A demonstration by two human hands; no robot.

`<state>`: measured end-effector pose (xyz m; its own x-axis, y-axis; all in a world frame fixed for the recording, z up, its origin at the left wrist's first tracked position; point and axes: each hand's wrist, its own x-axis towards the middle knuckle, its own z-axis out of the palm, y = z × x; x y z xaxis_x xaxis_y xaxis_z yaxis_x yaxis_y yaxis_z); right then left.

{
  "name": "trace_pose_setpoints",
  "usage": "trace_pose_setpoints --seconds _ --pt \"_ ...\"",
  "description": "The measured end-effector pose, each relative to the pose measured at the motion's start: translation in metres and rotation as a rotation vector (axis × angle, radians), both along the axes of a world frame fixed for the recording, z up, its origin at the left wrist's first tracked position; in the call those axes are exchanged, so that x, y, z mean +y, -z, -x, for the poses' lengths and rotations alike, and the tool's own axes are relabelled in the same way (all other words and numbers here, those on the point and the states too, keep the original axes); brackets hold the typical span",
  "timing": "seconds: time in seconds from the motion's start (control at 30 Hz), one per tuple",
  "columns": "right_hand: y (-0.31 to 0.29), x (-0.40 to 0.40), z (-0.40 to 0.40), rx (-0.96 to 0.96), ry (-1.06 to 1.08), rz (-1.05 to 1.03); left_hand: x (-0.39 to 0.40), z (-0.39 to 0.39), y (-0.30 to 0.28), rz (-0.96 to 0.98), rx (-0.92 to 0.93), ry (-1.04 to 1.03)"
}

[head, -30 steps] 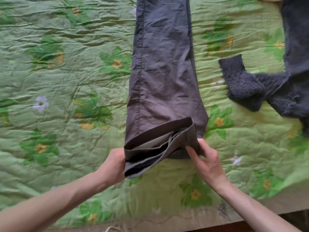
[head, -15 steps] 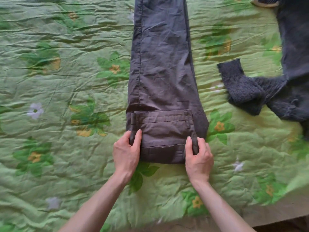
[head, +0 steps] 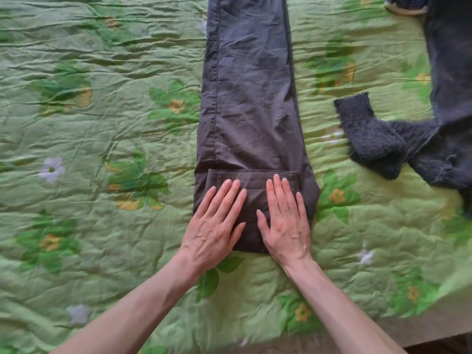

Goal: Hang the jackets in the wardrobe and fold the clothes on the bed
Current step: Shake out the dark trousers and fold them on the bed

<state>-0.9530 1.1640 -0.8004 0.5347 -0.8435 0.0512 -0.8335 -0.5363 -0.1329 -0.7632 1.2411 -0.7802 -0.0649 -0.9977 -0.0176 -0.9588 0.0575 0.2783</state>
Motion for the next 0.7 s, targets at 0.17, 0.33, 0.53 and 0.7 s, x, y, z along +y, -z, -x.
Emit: trace_pose_setpoints --seconds 0.17,0.33,0.53,0.7 --pt "0.008 -0.002 -0.008 0.046 0.018 -0.01 -0.007 -0.005 0.01 -0.11 -0.044 0.012" --pt "0.004 -0.007 -0.003 0.043 -0.032 -0.028 -0.011 0.003 0.008 -0.139 -0.087 -0.031" --pt "-0.005 -0.014 0.033 -0.056 -0.365 -0.036 0.018 -0.027 0.005 -0.098 -0.145 0.303" --pt "-0.016 -0.026 0.072 0.066 -0.56 -0.074 0.016 -0.021 -0.001 -0.108 -0.244 0.306"
